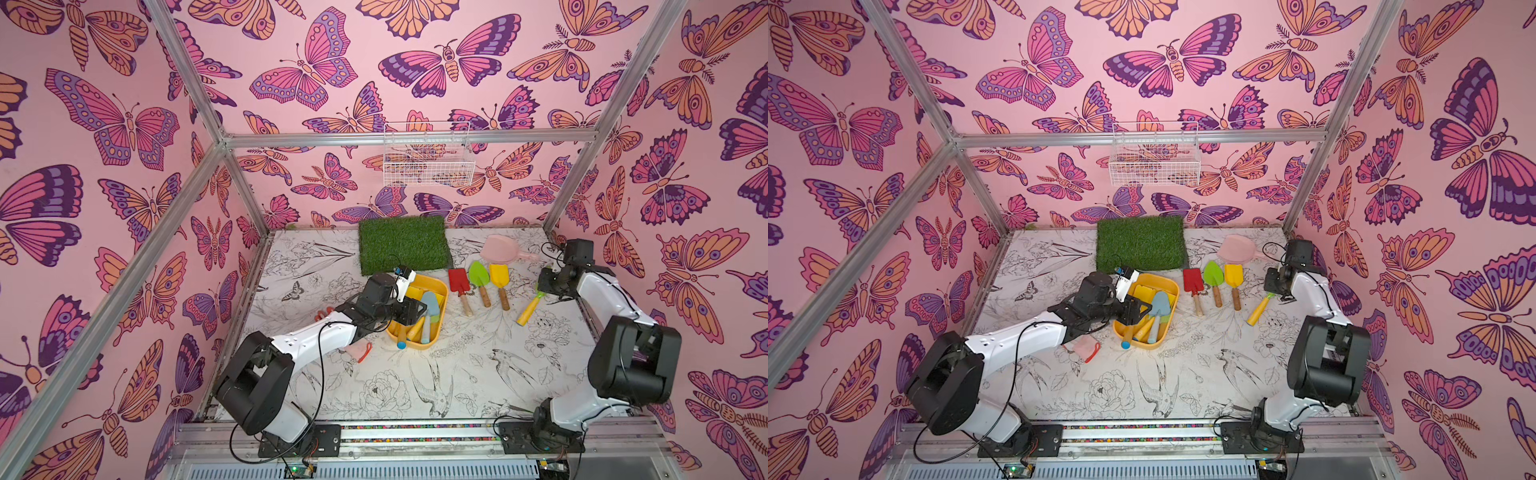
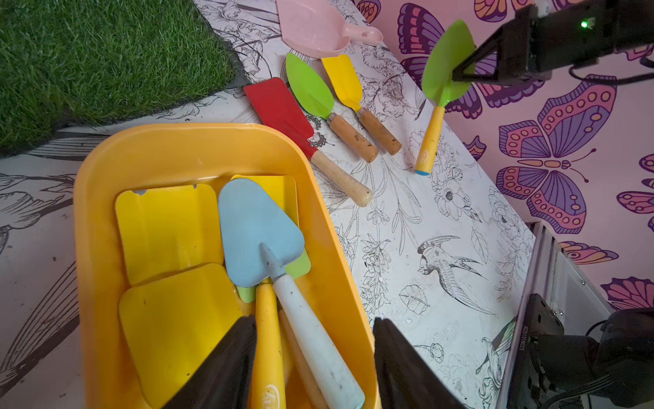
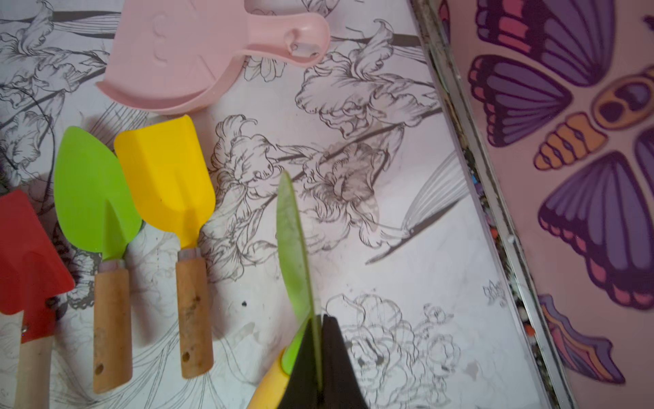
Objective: Take the shovel out of the storage box
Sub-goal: Place the shovel at the center of the board.
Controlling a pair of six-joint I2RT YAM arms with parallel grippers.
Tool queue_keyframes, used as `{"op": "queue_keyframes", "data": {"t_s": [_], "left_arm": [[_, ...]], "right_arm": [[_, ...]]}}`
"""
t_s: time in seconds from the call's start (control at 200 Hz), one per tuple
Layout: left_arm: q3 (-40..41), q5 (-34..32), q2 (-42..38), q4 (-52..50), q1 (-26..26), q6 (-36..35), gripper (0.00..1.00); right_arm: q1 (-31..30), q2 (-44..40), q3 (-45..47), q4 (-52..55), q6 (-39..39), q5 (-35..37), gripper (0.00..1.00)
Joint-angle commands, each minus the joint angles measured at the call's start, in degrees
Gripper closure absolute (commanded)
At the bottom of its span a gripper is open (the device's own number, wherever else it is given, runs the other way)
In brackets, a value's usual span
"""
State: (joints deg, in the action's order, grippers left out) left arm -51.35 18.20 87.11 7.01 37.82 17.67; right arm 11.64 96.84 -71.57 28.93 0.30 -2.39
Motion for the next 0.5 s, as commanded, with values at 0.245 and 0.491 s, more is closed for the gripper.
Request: {"op": "queue_keyframes", "data": {"t_s": [0.245, 0.491], "left_arm": [[1.24, 1.53, -0.39, -0.69, -1.17, -1.66, 0.42], [0.99, 1.99, -0.01, -0.68, -1.77, -1.41, 0.42]], "right_arm": [[0.58, 18.73, -16.83, 7.96, -11.05, -11.34, 1.0], [0.53, 24.49, -21.07, 9.76, -12.2, -13.68, 0.99]]}}
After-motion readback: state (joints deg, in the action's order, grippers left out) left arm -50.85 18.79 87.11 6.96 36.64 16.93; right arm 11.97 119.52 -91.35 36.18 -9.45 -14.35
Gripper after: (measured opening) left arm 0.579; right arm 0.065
